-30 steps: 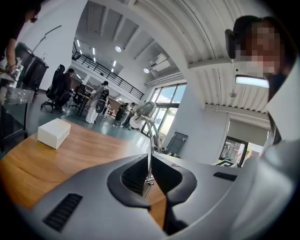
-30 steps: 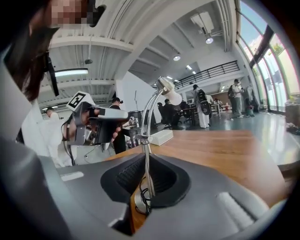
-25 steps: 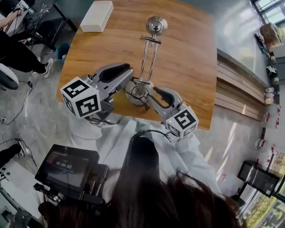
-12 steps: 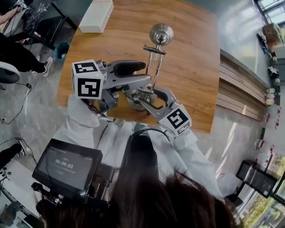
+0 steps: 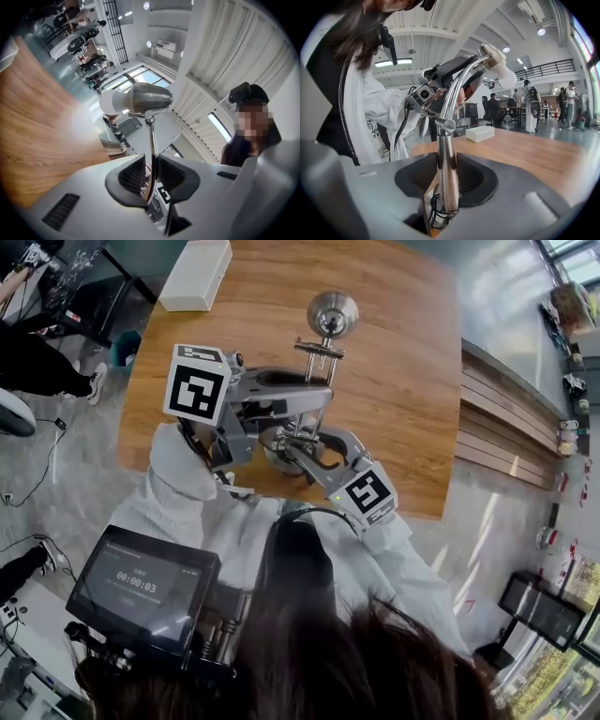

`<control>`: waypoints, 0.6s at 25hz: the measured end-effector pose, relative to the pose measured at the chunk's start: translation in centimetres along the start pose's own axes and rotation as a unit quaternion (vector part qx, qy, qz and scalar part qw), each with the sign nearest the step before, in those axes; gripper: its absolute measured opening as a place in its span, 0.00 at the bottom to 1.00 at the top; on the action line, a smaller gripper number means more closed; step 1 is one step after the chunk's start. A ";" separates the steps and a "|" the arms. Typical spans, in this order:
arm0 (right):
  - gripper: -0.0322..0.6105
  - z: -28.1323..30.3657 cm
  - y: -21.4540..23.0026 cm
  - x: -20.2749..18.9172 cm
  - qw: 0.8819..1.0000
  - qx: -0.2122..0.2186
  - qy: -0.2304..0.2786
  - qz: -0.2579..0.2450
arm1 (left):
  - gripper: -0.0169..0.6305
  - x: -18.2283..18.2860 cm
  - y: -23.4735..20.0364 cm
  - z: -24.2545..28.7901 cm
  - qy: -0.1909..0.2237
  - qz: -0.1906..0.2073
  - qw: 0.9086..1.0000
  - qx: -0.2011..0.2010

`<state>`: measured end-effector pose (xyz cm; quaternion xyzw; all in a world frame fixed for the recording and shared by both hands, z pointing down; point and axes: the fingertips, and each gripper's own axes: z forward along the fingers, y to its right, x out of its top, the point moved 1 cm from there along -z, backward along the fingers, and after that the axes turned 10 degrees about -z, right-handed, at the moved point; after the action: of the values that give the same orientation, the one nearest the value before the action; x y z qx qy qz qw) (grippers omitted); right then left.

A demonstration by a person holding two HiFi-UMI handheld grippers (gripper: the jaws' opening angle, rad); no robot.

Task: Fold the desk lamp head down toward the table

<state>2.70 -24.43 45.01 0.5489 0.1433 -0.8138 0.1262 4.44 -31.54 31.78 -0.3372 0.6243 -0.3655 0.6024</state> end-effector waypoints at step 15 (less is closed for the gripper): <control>0.24 -0.6 -0.8 1.0 1.000 0.013 0.005 0.000 | 0.09 0.1 -2.9 0.1 0.010 -0.095 0.995 -0.004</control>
<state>2.55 -23.56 43.95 0.5547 0.1332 -0.8127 0.1183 4.44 -33.07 34.22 -0.3939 0.5965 -0.4221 0.5576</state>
